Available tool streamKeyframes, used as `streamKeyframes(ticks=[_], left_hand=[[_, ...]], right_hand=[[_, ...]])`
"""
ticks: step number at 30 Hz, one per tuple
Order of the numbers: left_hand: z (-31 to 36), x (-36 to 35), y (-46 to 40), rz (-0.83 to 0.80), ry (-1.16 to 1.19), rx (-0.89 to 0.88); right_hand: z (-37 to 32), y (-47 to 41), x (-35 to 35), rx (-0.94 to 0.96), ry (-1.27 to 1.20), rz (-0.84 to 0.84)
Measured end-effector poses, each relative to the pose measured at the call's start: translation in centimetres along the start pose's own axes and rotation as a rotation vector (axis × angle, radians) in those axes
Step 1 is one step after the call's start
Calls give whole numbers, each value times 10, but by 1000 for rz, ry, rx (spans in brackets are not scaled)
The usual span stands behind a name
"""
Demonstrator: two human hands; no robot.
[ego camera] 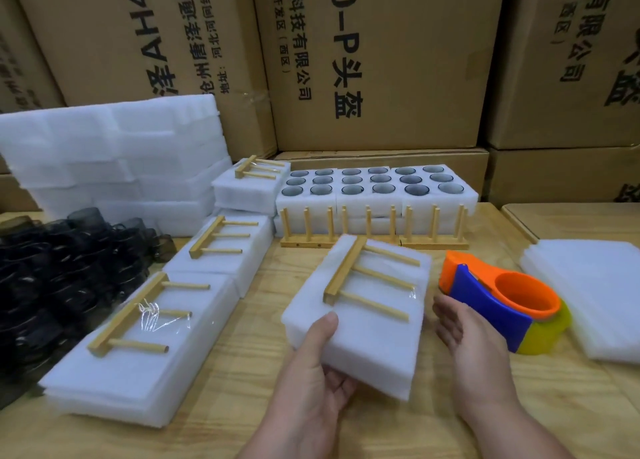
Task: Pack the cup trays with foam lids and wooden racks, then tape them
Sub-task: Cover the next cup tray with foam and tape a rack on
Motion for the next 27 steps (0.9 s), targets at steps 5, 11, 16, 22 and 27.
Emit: streamKeyframes(ticks=[5,11,16,22,27], left_hand=[[66,18,-10,66,-12,-200],[147,38,-54,227,38,-280],[189,63,-98,357,-60,-318],[207,80,-136,443,-132,-322],[211,79,-151,465,-144,-344]], right_hand=[[0,5,-6,73,421,3],[18,24,-50,292,1458,-281],[19,25,-58,254,1554,-261],[16,23,-60,280,1523,-258],[16,16,-59,251,1501,-290]])
Point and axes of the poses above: each hand's wrist, its own y-axis away from the middle knuckle, its own x-axis out of the back of the hand, z = x × y, the point moved 4 cm from there along -y, towards the middle knuckle, and after that the axes turned 7 degrees about -x, right-handed, at the moved point
